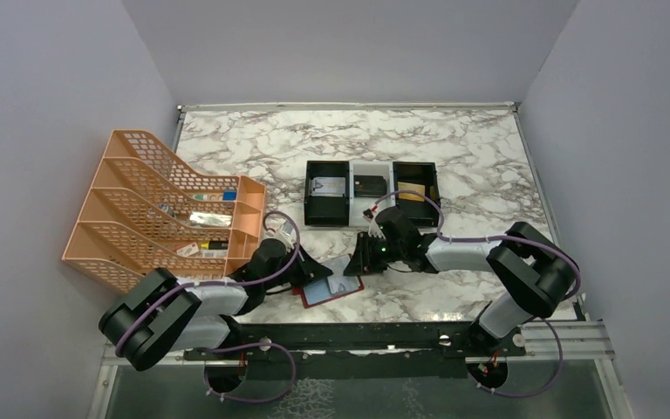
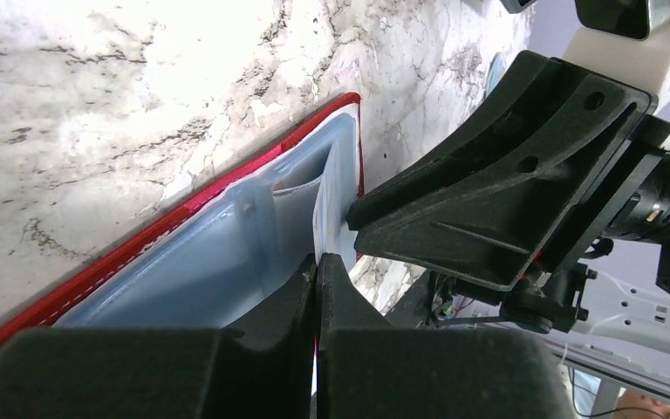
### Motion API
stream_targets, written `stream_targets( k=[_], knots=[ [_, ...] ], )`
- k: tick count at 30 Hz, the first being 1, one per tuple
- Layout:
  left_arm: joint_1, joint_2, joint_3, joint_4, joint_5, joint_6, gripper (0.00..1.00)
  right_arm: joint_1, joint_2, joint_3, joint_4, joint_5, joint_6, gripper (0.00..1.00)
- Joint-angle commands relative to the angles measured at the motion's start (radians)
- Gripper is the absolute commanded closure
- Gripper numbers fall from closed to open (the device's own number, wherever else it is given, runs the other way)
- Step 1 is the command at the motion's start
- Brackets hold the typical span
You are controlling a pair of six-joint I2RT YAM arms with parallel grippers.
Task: Take the credit cards out of the card holder
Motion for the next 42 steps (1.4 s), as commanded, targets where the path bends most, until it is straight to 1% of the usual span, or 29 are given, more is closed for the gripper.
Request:
stream_targets(
  k=[1,4,6,10,18,22,26,29,32,36,42],
  knots=[
    [0.031,-0.023,-0.037,0.017,0.011,-0.011,0.99,0.005,0.023,-0.010,-0.093,0.091,-0.032,0.77],
    [0.047,-0.037,-0.042,-0.001,0.023,-0.001,0.97,0.005,0.023,-0.011,-0.093,0.091,-0.034,0.77],
    [0.052,-0.043,-0.040,-0.023,0.026,0.007,0.91,0.004,0.021,-0.010,-0.089,0.086,-0.034,0.77],
    [0.054,-0.047,-0.042,-0.035,0.028,0.015,0.87,0.004,0.004,-0.001,-0.085,0.067,-0.045,0.77],
    [0.055,-0.023,-0.014,-0.035,0.054,0.043,0.83,0.005,-0.085,0.033,-0.044,-0.046,-0.107,0.75],
    [0.054,0.004,0.010,-0.034,0.074,0.061,0.83,0.005,-0.064,0.067,-0.029,-0.076,-0.111,0.74],
    [0.055,0.020,0.023,-0.035,0.086,0.065,0.77,0.006,-0.007,0.087,-0.069,-0.035,-0.091,0.74],
    [0.054,0.005,0.015,-0.034,0.082,0.057,0.74,0.005,0.035,0.077,-0.099,-0.002,-0.074,0.74],
    [0.054,-0.012,-0.001,-0.035,0.075,0.050,0.70,0.005,0.052,0.047,-0.090,0.013,-0.062,0.74],
    [0.053,-0.012,-0.010,-0.035,0.077,0.047,0.68,0.006,0.055,0.025,-0.086,0.023,-0.056,0.74],
    [0.053,0.011,-0.003,-0.034,0.105,0.058,0.67,0.005,0.035,0.006,-0.110,0.051,-0.055,0.74]
  ],
)
